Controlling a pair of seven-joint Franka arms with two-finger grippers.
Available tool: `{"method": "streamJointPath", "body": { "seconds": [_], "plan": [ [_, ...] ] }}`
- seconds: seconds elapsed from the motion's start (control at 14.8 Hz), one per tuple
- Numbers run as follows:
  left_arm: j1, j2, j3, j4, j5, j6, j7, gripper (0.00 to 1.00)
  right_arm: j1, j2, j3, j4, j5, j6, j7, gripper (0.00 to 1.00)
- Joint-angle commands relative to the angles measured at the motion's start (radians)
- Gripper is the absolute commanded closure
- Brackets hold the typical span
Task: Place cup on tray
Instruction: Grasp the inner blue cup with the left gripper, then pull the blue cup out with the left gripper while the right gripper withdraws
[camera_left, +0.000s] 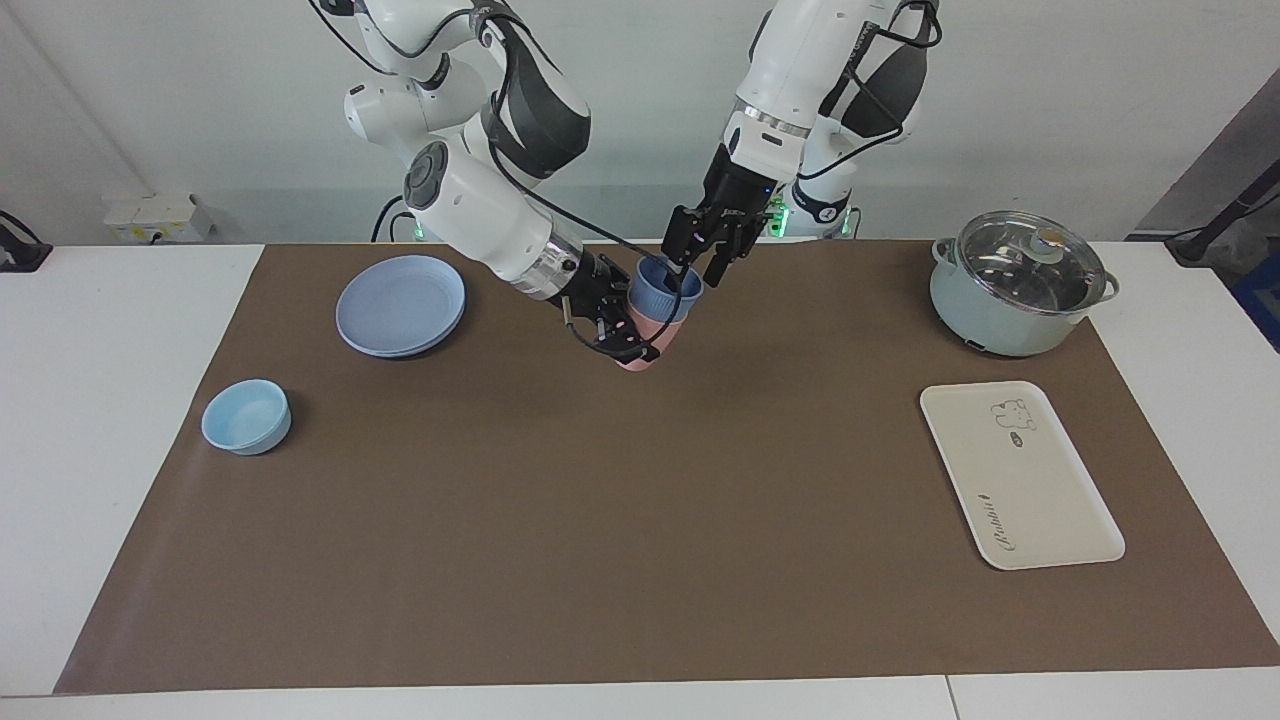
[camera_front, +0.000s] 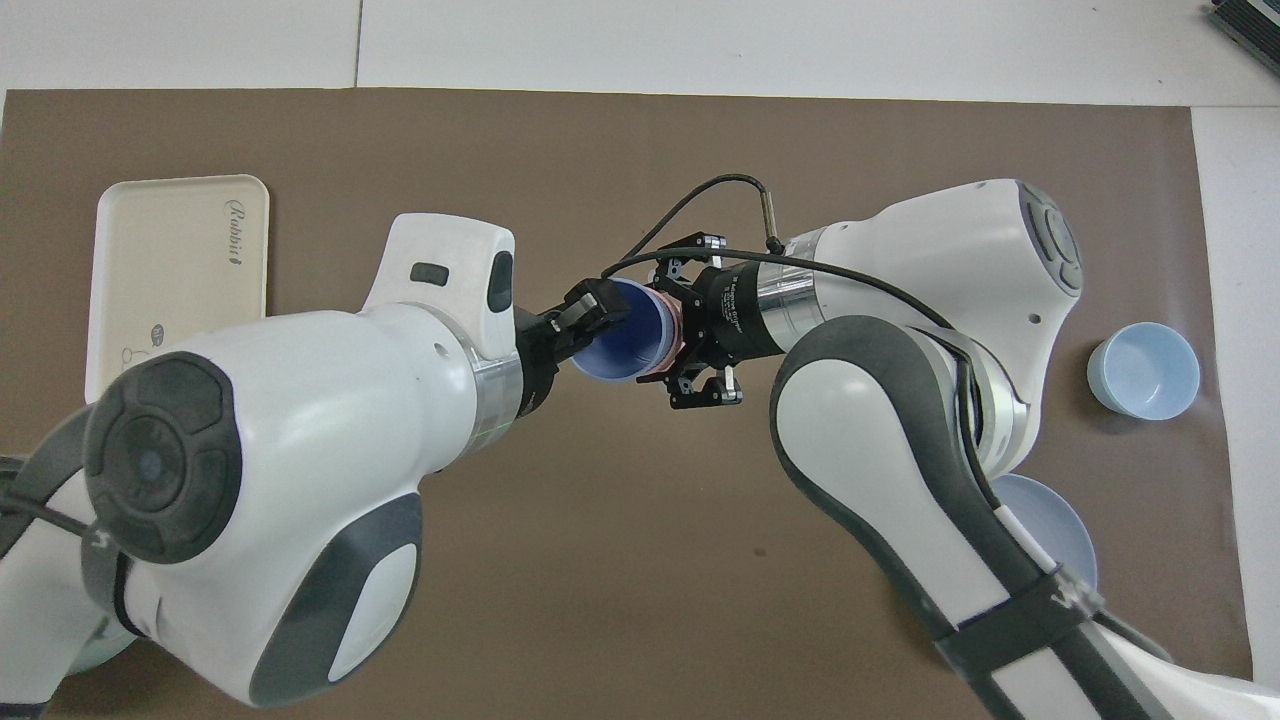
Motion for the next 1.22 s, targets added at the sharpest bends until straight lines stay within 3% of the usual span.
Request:
{"method": "streamJointPath", "body": {
  "seconds": [0.0, 0.27, 0.34, 0.41, 0.54, 0.61, 0.68, 0.95, 1.15],
  "plan": [
    [-0.001, -0.030, 0.014, -0.023, -0.019, 0.012, -0.003, 0.25, 0.002, -0.009, 0.003, -0.001, -0.029, 0.014, 0.018, 1.00],
    [-0.005, -0.034, 0.014, -0.048, -0.017, 0.041, -0.003, 0.27, -0.004, -0.007, 0.003, 0.003, -0.029, 0.014, 0.018, 1.00],
    [-0.007, -0.031, 0.014, -0.055, -0.019, 0.066, -0.008, 0.32, -0.004, -0.007, 0.003, 0.003, -0.029, 0.016, 0.016, 1.00],
    [-0.010, -0.031, 0.014, -0.066, -0.017, 0.089, -0.009, 0.39, -0.004, -0.007, 0.003, 0.003, -0.029, 0.016, 0.013, 1.00],
    [-0.010, -0.028, 0.014, -0.069, -0.019, 0.101, -0.023, 0.73, -0.006, -0.007, 0.003, 0.001, -0.029, 0.013, 0.013, 1.00],
    [-0.010, -0.025, 0.014, -0.068, -0.017, 0.104, -0.029, 0.95, -0.007, -0.007, 0.003, 0.001, -0.029, 0.011, 0.013, 1.00],
    [-0.010, -0.025, 0.014, -0.069, -0.019, 0.121, -0.028, 1.00, -0.007, -0.007, 0.003, 0.001, -0.029, 0.007, 0.013, 1.00],
    [0.001, -0.019, 0.014, -0.039, -0.019, 0.106, -0.034, 1.00, -0.013, -0.007, 0.003, 0.001, -0.029, 0.000, 0.008, 1.00],
    [0.007, -0.024, 0.025, 0.041, -0.017, -0.023, -0.032, 1.00, -0.042, -0.007, 0.001, -0.001, -0.029, -0.001, 0.002, 1.00]
  ]
}}
